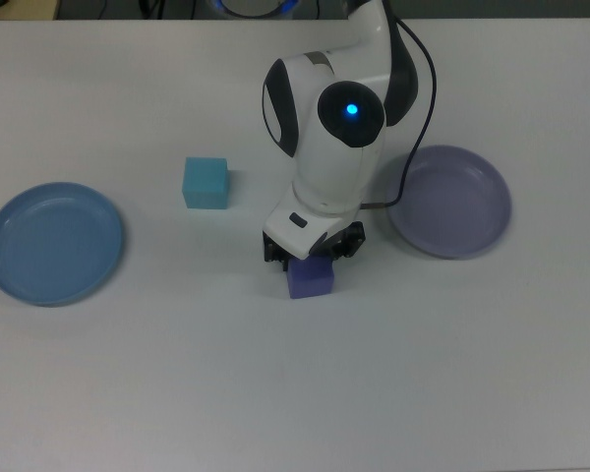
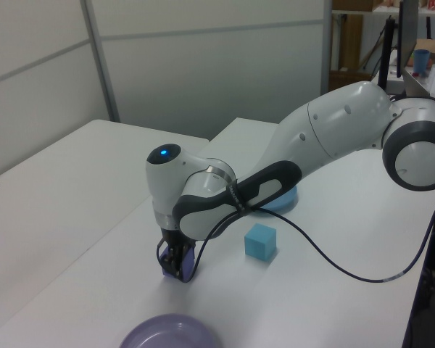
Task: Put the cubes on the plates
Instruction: 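Carry the purple cube over the lavender plate and lower it, then open the gripper to release the purple cube and lift away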
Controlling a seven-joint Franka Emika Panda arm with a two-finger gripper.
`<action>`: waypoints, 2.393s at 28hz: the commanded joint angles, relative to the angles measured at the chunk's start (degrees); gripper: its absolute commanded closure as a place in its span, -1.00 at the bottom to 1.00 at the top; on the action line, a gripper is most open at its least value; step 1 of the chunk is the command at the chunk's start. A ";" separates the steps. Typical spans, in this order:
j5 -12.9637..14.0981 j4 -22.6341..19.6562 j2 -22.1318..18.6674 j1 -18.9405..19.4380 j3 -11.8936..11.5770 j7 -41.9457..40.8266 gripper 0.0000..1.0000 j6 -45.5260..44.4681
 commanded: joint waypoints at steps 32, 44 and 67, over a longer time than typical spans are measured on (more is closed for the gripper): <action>-4.30 -2.12 -5.93 11.35 10.38 4.82 -0.72 -16.13; 2.16 -3.36 -13.20 8.56 10.30 5.35 -1.00 -21.40; 3.70 -15.63 -21.92 -8.94 6.08 -0.69 -1.00 -22.41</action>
